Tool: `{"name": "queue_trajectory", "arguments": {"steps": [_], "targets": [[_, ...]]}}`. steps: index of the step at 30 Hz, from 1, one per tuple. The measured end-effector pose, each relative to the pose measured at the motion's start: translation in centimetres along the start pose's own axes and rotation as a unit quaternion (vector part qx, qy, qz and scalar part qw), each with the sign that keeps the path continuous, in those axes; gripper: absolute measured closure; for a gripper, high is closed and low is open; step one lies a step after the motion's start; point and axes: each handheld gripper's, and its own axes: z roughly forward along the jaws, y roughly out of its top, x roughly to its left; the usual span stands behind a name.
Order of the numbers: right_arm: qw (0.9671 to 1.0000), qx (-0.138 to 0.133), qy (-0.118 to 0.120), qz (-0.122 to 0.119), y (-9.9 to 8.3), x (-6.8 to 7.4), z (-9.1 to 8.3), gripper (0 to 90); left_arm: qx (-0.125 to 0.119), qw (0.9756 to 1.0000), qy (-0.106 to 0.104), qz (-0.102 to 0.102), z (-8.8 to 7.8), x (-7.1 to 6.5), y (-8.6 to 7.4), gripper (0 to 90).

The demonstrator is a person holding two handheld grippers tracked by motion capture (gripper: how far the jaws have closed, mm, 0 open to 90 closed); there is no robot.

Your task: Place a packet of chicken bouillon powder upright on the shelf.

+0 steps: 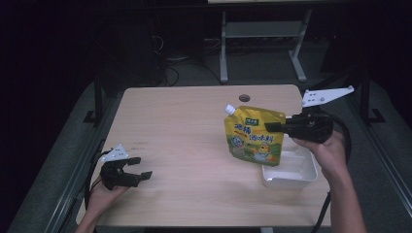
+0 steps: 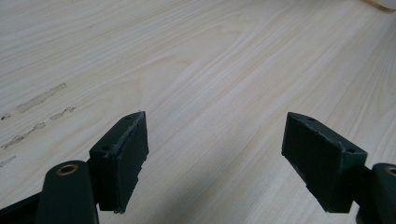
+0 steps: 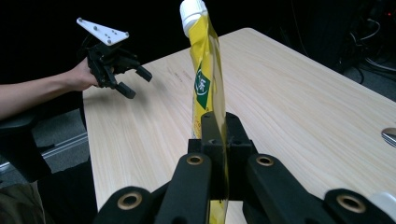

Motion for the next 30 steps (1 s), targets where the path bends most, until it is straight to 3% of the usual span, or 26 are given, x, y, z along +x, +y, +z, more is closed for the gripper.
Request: {"name": "queue_trajectory", "arguments": {"steps": [30], "targets": [[0.998, -0.005, -0.048, 0.04, -4.0, -1.7, -4.6, 89.6, 0.002, 1.0, -0.003, -0.001, 0.2, -0.1, 0.1, 22.4]]}}
